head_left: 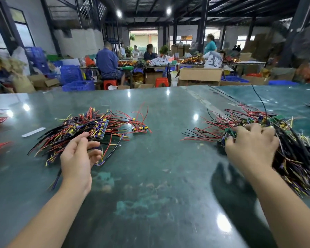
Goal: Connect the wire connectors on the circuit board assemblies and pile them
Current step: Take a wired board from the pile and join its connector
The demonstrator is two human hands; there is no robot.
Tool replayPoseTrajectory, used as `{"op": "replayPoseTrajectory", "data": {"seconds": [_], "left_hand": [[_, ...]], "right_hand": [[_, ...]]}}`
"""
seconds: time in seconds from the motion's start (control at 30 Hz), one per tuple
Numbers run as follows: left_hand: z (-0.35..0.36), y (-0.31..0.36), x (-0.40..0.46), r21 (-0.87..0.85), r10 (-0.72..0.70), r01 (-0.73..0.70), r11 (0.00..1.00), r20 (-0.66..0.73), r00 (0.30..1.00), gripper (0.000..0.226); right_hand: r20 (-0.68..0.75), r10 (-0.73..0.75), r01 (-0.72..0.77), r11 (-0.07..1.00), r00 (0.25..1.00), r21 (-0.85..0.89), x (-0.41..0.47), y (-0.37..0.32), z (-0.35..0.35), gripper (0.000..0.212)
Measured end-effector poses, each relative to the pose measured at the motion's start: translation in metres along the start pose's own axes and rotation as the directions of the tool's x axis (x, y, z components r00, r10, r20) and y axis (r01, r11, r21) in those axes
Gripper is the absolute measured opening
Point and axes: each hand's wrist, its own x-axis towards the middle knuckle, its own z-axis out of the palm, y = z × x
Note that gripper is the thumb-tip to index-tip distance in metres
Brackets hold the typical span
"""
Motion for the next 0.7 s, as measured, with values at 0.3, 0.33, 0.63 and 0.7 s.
{"op": "replayPoseTrajectory", "data": {"seconds": [0.3,0.33,0.63,0.7], "left_hand": [[-0.016,-0.02,0.005,0.939,0.047,-0.344,0.006,0.343,0.938,0.027],[-0.016,-0.02,0.006,0.94,0.034,-0.341,0.011,0.341,0.94,0.028],[-0.001,-0.011,-0.008,0.688,0.187,-0.429,0.585,0.4,0.897,0.036],[0.01,-0.007,-0.02,0.486,0.244,-0.453,0.747,0.434,0.867,0.041]], "right_hand": [[0.193,-0.603,0.39,0.694,0.774,0.605,-0.073,-0.069,0.028,0.018],[0.213,-0.63,0.388,0.672,0.747,0.63,-0.078,-0.072,0.03,0.019],[0.283,-0.661,0.258,0.597,0.695,0.76,-0.084,-0.081,0.02,0.018],[0.355,-0.633,0.111,0.576,0.688,0.81,-0.084,-0.083,0.016,0.018]]}}
